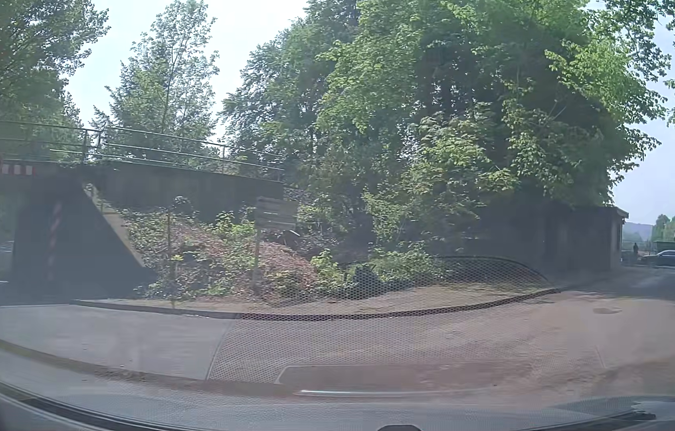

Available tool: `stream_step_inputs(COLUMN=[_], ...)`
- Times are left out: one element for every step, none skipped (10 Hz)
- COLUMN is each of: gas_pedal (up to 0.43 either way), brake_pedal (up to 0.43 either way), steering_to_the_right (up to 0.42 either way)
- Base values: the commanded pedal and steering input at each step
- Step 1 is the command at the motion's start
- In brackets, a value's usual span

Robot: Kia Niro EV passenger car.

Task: Follow the waypoints while adhering to traffic rules and regulations

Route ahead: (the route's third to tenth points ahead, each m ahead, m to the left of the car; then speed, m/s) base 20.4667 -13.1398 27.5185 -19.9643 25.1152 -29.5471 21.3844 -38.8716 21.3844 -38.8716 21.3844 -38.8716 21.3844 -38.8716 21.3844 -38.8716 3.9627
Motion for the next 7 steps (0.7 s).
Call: stream_step_inputs(gas_pedal=[0.000,0.000,0.000,0.000,0.000,0.028,0.039], brake_pedal=[0.000,0.000,0.000,0.000,0.000,0.000,0.000], steering_to_the_right=[0.310,0.321,0.333,0.345,0.351,0.352,0.353])
